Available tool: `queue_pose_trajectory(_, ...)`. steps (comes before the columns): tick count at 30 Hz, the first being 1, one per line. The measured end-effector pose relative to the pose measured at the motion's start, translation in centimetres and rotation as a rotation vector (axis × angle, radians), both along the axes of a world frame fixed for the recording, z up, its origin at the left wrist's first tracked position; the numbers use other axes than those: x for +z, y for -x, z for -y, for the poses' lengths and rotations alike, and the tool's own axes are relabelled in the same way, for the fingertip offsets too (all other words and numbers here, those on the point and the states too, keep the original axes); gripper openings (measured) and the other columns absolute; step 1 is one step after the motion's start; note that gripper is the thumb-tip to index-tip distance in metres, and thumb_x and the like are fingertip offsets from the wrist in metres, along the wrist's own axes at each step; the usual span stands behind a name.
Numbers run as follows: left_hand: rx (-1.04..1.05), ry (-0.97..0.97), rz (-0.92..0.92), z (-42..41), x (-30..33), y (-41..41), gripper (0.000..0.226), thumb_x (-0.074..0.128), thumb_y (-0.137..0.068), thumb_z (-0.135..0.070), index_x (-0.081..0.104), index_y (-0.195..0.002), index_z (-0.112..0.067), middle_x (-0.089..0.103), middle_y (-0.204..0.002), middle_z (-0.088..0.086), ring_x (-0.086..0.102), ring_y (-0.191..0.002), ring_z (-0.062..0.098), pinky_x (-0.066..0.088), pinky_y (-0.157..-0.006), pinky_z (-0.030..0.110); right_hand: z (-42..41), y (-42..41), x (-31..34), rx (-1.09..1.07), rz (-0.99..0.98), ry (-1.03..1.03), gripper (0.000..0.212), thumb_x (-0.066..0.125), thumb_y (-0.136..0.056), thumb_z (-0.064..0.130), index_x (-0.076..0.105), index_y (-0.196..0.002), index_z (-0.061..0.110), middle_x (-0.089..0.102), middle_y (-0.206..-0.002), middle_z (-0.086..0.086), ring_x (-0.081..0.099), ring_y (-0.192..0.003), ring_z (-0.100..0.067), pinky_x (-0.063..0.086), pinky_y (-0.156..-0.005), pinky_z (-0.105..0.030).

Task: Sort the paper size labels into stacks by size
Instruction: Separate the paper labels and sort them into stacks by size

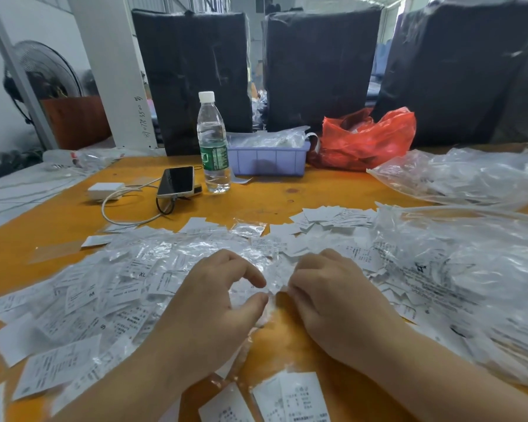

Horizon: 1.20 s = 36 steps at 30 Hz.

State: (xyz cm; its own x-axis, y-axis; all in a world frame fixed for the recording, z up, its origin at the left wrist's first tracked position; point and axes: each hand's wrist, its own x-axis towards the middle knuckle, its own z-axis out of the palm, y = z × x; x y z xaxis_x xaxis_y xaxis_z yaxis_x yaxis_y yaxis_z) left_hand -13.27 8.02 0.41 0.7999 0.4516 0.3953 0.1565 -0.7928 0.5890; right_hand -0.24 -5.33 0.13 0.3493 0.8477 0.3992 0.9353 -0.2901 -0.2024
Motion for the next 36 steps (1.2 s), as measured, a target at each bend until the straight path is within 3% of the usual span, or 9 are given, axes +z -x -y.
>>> queue_pose_trajectory(5, 0.028, 0.097, 0.039, -0.2, 0.1, -0.1, 0.026, 0.057, -0.084, -0.063, 0.061, -0.1, -0.043, 0.059, -0.096, -0.03, 0.048, -0.1, -0.014, 0.039, -0.071, 0.009, 0.6, 0.2, 0.5, -0.012, -0.472, -0.41, 0.023, 0.059, -0.095, 0.021, 0.069, -0.075, 0.017, 0.054, -0.071, 0.005, 0.049, -0.063, -0.007, 0.037, -0.054, -0.017)
queue_pose_trajectory(8, -0.037, 0.289, -0.039, 0.0, 0.5, -0.2, 0.04, 0.055, -0.076, -0.075, 0.057, -0.106, -0.049, 0.057, -0.099, -0.036, 0.052, -0.092, -0.015, 0.044, -0.062, 0.008, 1.1, 0.3, 1.2, 0.071, -0.825, -0.481, 0.021, 0.06, -0.094, 0.022, 0.071, -0.077, 0.021, 0.053, -0.056, 0.0, 0.044, -0.052, -0.012, 0.035, -0.05, -0.028)
queue_pose_trajectory(13, -0.208, 0.46, 0.027, 0.7, 1.0, -0.4, 0.022, 0.063, -0.074, -0.05, 0.068, -0.092, -0.039, 0.07, -0.082, -0.006, 0.064, -0.074, 0.012, 0.052, -0.069, 0.027, 1.7, 0.1, 2.2, 0.158, -1.081, -0.437, 0.013, 0.064, -0.09, 0.002, 0.071, -0.081, 0.009, 0.064, -0.06, -0.005, 0.058, -0.055, -0.012, 0.049, -0.054, -0.023)
queue_pose_trajectory(17, -0.263, 0.418, 0.15, 1.6, 2.1, 0.0, 0.011, 0.064, -0.078, -0.033, 0.072, -0.085, -0.033, 0.071, -0.077, 0.0, 0.066, -0.07, 0.014, 0.056, -0.066, 0.035, 2.9, 0.3, 2.9, 0.19, -0.896, -0.238, 0.011, 0.064, -0.092, 0.007, 0.07, -0.087, 0.015, 0.07, -0.069, -0.006, 0.064, -0.065, -0.021, 0.054, -0.063, -0.034)
queue_pose_trajectory(23, -0.357, 0.387, 0.077, 4.3, 4.3, -0.8, 0.012, 0.063, -0.078, -0.038, 0.069, -0.086, -0.031, 0.07, -0.074, 0.002, 0.064, -0.068, 0.023, 0.052, -0.064, 0.042, 7.1, 1.1, 4.9, 0.201, -0.855, -0.311, 0.015, 0.067, -0.079, 0.031, 0.072, -0.079, 0.017, 0.068, -0.066, -0.003, 0.063, -0.063, -0.015, 0.051, -0.061, -0.029)
queue_pose_trajectory(25, -0.382, 0.325, 0.071, 5.8, 4.6, -1.4, 0.012, 0.063, -0.078, -0.039, 0.067, -0.084, -0.029, 0.068, -0.068, 0.002, 0.062, -0.063, 0.024, 0.049, -0.055, 0.039, 9.1, 1.1, 4.8, 0.12, -0.798, -0.361, 0.015, 0.071, -0.078, 0.034, 0.073, -0.075, 0.019, 0.067, -0.064, -0.004, 0.062, -0.06, -0.022, 0.051, -0.057, -0.04)
queue_pose_trajectory(29, -0.477, 0.27, -0.116, 8.7, 5.3, -3.4, 0.011, 0.064, -0.08, -0.038, 0.065, -0.079, -0.027, 0.054, -0.054, -0.008, 0.044, -0.045, 0.007, 0.034, -0.042, 0.018, 12.2, 0.9, 5.0, -0.029, -0.699, -0.501, 0.001, 0.074, -0.075, 0.025, 0.075, -0.074, 0.025, 0.068, -0.065, -0.004, 0.064, -0.059, -0.021, 0.051, -0.059, -0.043)
queue_pose_trajectory(32, -0.539, 0.369, -0.303, 10.3, 5.9, -5.7, 0.018, 0.066, -0.081, -0.044, 0.069, -0.079, -0.026, 0.061, -0.064, -0.008, 0.053, -0.057, 0.007, 0.041, -0.057, 0.027, 14.0, 0.6, 5.4, -0.032, -0.73, -0.509, 0.007, 0.073, -0.077, 0.017, 0.075, -0.076, 0.023, 0.072, -0.068, 0.0, 0.067, -0.06, -0.011, 0.052, -0.056, -0.025)
queue_pose_trajectory(36, -0.486, 0.432, -0.318, 11.8, 5.2, -8.1, 0.022, 0.062, -0.091, -0.044, 0.071, -0.075, -0.032, 0.057, -0.062, -0.008, 0.048, -0.055, 0.009, 0.036, -0.059, 0.027, 16.6, -1.2, 4.6, -0.29, -0.448, -0.455, 0.033, 0.059, -0.09, 0.009, 0.075, -0.085, 0.037, 0.072, -0.076, 0.012, 0.067, -0.062, -0.023, 0.057, -0.056, -0.04)
